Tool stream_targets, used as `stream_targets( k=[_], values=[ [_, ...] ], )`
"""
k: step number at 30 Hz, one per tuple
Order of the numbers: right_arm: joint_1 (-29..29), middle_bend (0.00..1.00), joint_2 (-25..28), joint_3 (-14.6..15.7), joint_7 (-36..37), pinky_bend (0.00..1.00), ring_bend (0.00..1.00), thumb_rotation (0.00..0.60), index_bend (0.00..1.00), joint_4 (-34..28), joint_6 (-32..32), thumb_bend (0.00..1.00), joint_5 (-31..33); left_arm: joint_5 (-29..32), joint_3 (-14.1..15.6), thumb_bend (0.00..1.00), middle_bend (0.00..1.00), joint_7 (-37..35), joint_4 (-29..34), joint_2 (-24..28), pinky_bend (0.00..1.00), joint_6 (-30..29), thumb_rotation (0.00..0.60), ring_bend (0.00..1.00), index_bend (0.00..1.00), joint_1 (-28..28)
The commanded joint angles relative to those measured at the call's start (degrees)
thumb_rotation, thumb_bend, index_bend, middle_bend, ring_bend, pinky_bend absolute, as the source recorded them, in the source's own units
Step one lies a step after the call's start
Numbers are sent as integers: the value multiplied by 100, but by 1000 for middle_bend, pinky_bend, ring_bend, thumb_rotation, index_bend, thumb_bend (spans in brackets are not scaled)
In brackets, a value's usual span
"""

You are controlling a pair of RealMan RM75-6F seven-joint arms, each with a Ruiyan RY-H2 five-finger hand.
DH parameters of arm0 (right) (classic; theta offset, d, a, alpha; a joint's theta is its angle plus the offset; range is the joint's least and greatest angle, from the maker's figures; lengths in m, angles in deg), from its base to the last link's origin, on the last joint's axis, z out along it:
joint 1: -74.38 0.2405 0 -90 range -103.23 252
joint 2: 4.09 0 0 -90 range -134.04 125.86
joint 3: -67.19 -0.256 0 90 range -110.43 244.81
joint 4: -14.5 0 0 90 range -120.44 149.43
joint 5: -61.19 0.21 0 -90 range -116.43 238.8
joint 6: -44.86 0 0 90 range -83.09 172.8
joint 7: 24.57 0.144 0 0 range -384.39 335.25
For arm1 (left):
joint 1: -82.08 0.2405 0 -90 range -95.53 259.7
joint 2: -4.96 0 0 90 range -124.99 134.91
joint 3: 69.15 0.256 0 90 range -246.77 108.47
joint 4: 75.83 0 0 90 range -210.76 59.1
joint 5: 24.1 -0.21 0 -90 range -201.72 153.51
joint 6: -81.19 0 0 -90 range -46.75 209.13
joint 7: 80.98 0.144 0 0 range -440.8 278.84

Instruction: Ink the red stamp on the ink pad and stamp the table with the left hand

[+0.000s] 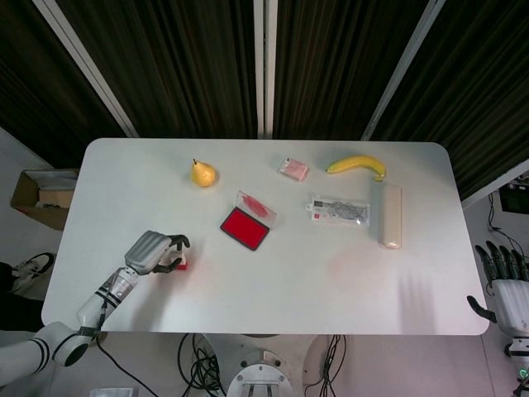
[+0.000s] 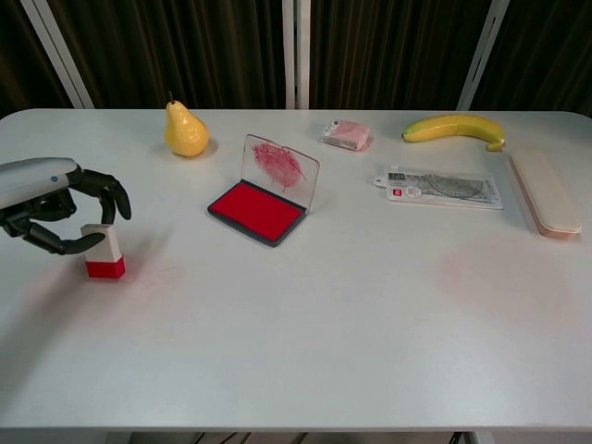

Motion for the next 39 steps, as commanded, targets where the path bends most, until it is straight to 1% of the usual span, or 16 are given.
stream_targets(
  k=[1, 13, 18, 21, 22, 23, 24, 25, 26, 27, 28, 29, 30, 31, 36, 39],
  values=[
    [-1, 0, -4, 1, 3, 0, 0, 600, 0, 5, -1, 118, 1, -44, 22, 384, 478, 37, 99, 61, 1000, -47, 600, 980, 368, 18],
    [-10, 0, -17, -4, 5, 0, 0, 600, 0, 21, 40, 117, -17, -146, 72, 383, 473, 164, 397, 257, 1000, -200, 600, 976, 368, 100],
    [-36, 0, 9, -12, 34, 0, 0, 600, 0, 2, 128, 117, -50, -216, -16, 380, 472, 202, 694, 500, 1000, -668, 600, 961, 368, 249],
    [-61, 0, 23, -12, 75, 0, 0, 600, 0, -2, 201, 118, -83, -209, -169, 349, 471, 290, 871, 679, 996, -1332, 600, 869, 383, 521],
    [-68, 0, 25, -9, 93, 0, 0, 600, 0, 2, 221, 118, -97, -206, -211, 343, 467, 359, 895, 719, 974, -1565, 600, 806, 387, 630],
    [-78, 0, 24, -4, 115, 0, 0, 600, 0, 11, 252, 118, -120, -182, -248, 340, 452, 482, 905, 772, 904, -1841, 600, 709, 382, 786],
    [-86, 0, 17, -1, 136, 0, 0, 600, 0, 28, 283, 117, -142, -145, -247, 331, 420, 593, 918, 830, 790, -1977, 592, 598, 372, 900],
    [-94, 0, 4, -1, 163, 0, 0, 600, 0, 51, 325, 116, -171, -78, -224, 312, 357, 740, 947, 917, 609, -2043, 536, 439, 348, 1011],
    [-108, 0, -19, 3, 199, 0, 0, 600, 0, 95, 386, 112, -212, 30, -176, 280, 272, 999, 1005, 1058, 421, -2068, 425, 283, 308, 1148],
    [-121, 0, -38, 6, 218, 0, 0, 600, 0, 131, 426, 108, -235, 106, -151, 256, 217, 1183, 1049, 1160, 327, -2099, 326, 206, 278, 1247],
    [-132, 0, -59, 9, 226, 0, 0, 600, 0, 168, 456, 102, -249, 175, -146, 225, 157, 1323, 1076, 1234, 244, -2172, 171, 139, 240, 1348],
    [-143, 0, -77, 10, 228, 0, 0, 600, 0, 200, 478, 99, -256, 228, -131, 205, 130, 1409, 1082, 1294, 215, -2245, 79, 115, 215, 1450],
    [-156, 0, -99, 6, 222, 0, 0, 600, 0, 236, 505, 98, -254, 282, -99, 194, 122, 1437, 1080, 1375, 207, -2321, 33, 108, 201, 1578],
    [-167, 0, -114, -2, 211, 0, 0, 600, 0, 260, 526, 97, -247, 323, -76, 184, 120, 1419, 1074, 1438, 202, -2371, 0, 107, 187, 1670],
    [-198, 0, -128, -46, 183, 0, 0, 600, 0, 281, 548, 97, -165, 465, -33, 174, 120, 1234, 999, 1740, 198, -2570, 0, 106, 169, 2040],
    [-184, 0, -113, -56, 148, 0, 0, 600, 0, 235, 533, 96, -167, 446, -50, 174, 120, 1181, 941, 1800, 198, -2605, 0, 106, 169, 2119]
  ],
)
